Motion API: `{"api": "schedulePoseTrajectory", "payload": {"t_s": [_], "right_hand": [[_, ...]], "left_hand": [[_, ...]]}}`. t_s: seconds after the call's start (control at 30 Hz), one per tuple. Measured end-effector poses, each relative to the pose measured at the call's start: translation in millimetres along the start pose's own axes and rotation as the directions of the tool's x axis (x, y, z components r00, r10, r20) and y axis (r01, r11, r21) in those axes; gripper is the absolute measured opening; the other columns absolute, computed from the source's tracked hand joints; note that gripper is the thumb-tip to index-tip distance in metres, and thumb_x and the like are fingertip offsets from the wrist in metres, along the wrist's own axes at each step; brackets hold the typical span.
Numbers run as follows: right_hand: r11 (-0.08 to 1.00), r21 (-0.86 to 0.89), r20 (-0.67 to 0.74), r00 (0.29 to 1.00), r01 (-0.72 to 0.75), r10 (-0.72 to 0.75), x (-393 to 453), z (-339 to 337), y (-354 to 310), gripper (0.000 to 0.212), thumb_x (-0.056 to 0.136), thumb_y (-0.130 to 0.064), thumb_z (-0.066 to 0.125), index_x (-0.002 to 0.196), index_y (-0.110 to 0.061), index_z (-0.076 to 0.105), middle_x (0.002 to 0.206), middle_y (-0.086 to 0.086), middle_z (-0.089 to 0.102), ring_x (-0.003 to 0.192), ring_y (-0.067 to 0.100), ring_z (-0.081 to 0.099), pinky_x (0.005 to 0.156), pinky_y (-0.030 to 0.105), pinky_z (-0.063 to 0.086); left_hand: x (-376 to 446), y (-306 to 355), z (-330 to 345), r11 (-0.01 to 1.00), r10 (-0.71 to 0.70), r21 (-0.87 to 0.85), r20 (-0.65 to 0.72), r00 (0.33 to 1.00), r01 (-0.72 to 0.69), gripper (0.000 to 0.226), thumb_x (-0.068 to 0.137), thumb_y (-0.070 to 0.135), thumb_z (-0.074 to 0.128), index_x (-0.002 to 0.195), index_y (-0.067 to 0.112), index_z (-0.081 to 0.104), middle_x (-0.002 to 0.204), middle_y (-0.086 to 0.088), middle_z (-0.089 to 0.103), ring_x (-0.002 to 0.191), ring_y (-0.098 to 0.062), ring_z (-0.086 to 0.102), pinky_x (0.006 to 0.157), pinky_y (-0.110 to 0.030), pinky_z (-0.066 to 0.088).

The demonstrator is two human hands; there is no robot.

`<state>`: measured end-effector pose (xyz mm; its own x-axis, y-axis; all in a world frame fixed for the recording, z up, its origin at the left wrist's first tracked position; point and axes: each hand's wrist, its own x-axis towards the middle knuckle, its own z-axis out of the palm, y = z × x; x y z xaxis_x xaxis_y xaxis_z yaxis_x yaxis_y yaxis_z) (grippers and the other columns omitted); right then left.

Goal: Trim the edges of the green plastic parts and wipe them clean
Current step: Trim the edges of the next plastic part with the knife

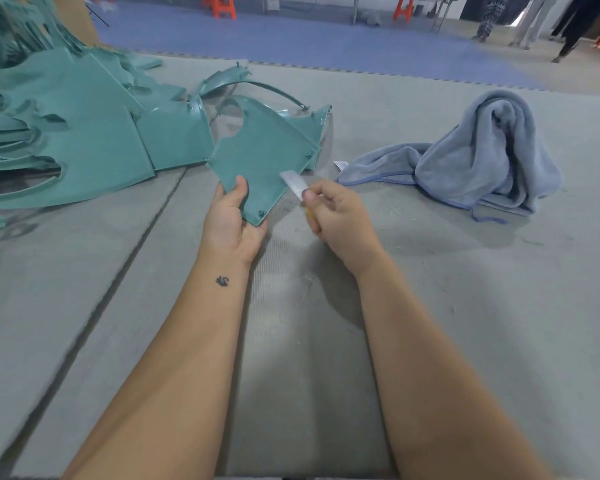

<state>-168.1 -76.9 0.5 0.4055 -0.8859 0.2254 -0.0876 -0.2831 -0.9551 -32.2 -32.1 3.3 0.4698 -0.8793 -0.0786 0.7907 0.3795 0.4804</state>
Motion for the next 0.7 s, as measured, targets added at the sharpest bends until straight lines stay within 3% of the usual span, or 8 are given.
{"api": "schedulePoseTrajectory", "payload": {"t_s": [0.23,0.37,0.47,0.53,0.6,0.7], "right_hand": [[0.989,-0.15,0.188,0.982,0.013,0.016,-3,3,-1,0.03,0.096,-0.005,0.056,0.07,-0.021,0.057,0.045,-0.013,0.044,0.045,0.002,0.035,0.051,0.017,0.03],[0.997,0.078,0.018,1.0,0.004,-0.006,-4,-1,-4,0.024,0.099,-0.014,0.052,0.077,-0.02,0.057,0.051,0.004,0.057,0.04,0.011,0.042,0.045,0.021,0.035],[0.988,0.157,-0.085,0.996,0.008,0.005,-2,-7,-4,0.02,0.101,-0.024,0.05,0.081,-0.024,0.057,0.055,0.005,0.061,0.041,0.014,0.042,0.045,0.022,0.035],[0.99,0.143,-0.088,0.996,0.001,0.011,-1,-6,-4,0.022,0.101,-0.028,0.049,0.084,-0.021,0.061,0.053,0.002,0.054,0.044,0.009,0.039,0.046,0.018,0.033],[0.992,0.119,-0.06,0.997,-0.048,0.056,-1,-5,-4,0.037,0.102,-0.037,0.043,0.083,-0.019,0.069,0.056,0.002,0.047,0.049,0.006,0.038,0.051,0.017,0.034],[0.992,0.064,-0.008,0.994,-0.11,0.111,0,-7,-8,0.048,0.103,-0.04,0.038,0.08,-0.018,0.074,0.062,0.001,0.039,0.058,0.008,0.036,0.063,0.024,0.031]], "left_hand": [[4,1,-2,0.999,0.014,-0.049,-0.06,0.998,-0.017,0.023,0.103,0.007,0.038,0.11,0.013,0.058,0.086,-0.003,0.075,0.076,-0.018,0.073,0.062,-0.03,0.059],[5,3,-4,1.0,-0.015,-0.003,-0.092,0.996,0.015,0.034,0.102,0.017,0.042,0.135,0.015,0.05,0.1,-0.002,0.071,0.08,-0.016,0.069,0.066,-0.029,0.056],[6,3,-5,0.996,-0.019,0.086,-0.078,0.997,0.025,0.03,0.102,0.015,0.043,0.13,0.017,0.053,0.094,0.002,0.073,0.076,-0.014,0.071,0.063,-0.028,0.056],[6,2,-4,0.99,-0.002,0.142,-0.042,0.999,0.008,0.026,0.101,0.006,0.041,0.118,0.015,0.058,0.09,0.001,0.075,0.079,-0.014,0.072,0.066,-0.029,0.057],[6,0,-4,0.982,0.003,0.19,-0.029,1.0,0.003,0.027,0.099,-0.001,0.04,0.113,0.012,0.06,0.094,-0.003,0.074,0.082,-0.016,0.072,0.066,-0.029,0.058],[7,0,-5,0.973,-0.015,0.228,-0.043,0.999,0.024,0.032,0.097,-0.007,0.04,0.123,0.005,0.056,0.11,-0.011,0.068,0.087,-0.021,0.07,0.071,-0.034,0.06]]}}
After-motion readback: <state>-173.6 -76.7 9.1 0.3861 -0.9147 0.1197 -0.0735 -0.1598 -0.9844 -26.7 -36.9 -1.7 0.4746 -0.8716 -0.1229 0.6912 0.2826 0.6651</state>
